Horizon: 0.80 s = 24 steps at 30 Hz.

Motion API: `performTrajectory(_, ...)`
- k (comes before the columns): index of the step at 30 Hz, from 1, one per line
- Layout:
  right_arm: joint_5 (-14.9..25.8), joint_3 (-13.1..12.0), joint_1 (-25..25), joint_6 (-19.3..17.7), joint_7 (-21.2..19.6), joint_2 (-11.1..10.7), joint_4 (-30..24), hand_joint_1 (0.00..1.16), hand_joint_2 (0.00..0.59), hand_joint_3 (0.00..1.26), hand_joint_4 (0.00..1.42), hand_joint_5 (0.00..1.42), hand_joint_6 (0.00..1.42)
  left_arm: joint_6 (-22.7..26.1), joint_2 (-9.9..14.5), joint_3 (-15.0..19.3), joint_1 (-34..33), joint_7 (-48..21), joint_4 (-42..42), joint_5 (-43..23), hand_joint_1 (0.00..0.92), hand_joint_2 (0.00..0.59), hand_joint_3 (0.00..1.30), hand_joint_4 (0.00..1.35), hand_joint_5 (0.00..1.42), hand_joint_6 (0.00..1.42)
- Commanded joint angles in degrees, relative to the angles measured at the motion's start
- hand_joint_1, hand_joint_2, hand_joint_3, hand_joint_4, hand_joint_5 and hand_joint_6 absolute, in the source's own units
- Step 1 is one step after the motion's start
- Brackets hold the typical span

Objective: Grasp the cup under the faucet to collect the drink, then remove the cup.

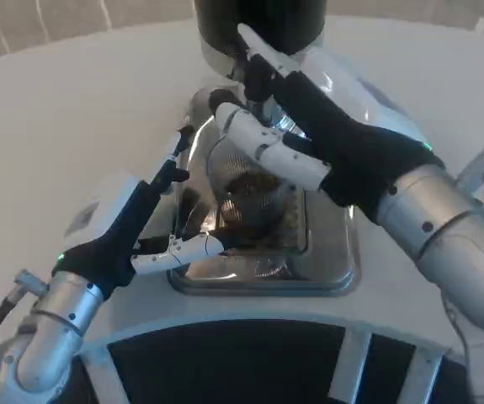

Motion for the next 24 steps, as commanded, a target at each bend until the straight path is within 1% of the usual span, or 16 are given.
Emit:
performTrajectory(1,-1.20,0.05,3.14,-1.64,-1.12,0.47,-3.36,0.00,0.502,0.00,0.00,0.00,0.00,-1.17,0.75,-0.17,0.35,0.31,0.64,0.01,0.264,0.043,0.00,0.00,0.21,0.25)
performTrajectory(7,-3.71,-1.14,4.42,-3.74,-3.57,0.47,-4.83,0.00,0.508,0.00,0.00,0.00,0.00,-1.40,0.68,-0.48,0.38,0.12,0.70,0.06,0.261,0.044,0.00,0.00,0.21,0.25)
performTrajectory(12,-3.56,-3.03,6.38,-6.53,-5.26,1.07,-5.29,0.01,0.511,0.00,0.00,0.00,0.00,-1.51,0.88,-0.62,0.37,-0.06,0.93,0.10,0.261,0.044,0.00,0.00,0.21,0.25)
performTrajectory(13,-3.42,-3.57,6.99,-7.21,-5.59,1.14,-5.61,0.01,0.522,0.00,0.00,0.00,0.00,-1.54,0.91,-0.65,0.35,-0.08,1.02,0.11,0.261,0.044,0.00,0.00,0.21,0.25)
performTrajectory(15,-3.13,-4.59,8.30,-8.55,-6.13,1.22,-6.36,0.02,0.525,0.00,0.00,0.00,0.00,-1.59,0.92,-0.74,0.29,-0.06,1.22,0.16,0.261,0.044,0.00,0.00,0.21,0.25)
performTrajectory(18,-3.29,-5.78,9.87,-10.15,-6.52,1.32,-7.31,0.02,0.524,0.00,0.00,0.00,0.00,-1.61,0.78,-0.89,0.18,-0.05,1.41,0.18,0.261,0.044,0.00,0.00,0.21,0.25)
performTrajectory(20,-4.29,-6.55,11.12,-10.61,-6.50,1.07,-8.67,0.03,0.524,0.00,0.00,0.00,0.00,-1.57,0.62,-1.05,0.10,0.01,1.44,0.26,0.261,0.044,0.00,0.00,0.21,0.25)
performTrajectory(24,-7.03,-7.99,14.43,-10.59,-5.12,-0.19,-13.12,0.05,0.535,0.00,0.00,0.00,0.00,-1.67,0.19,-1.38,-0.09,0.27,1.42,0.44,0.260,0.045,0.00,0.00,0.21,0.25)
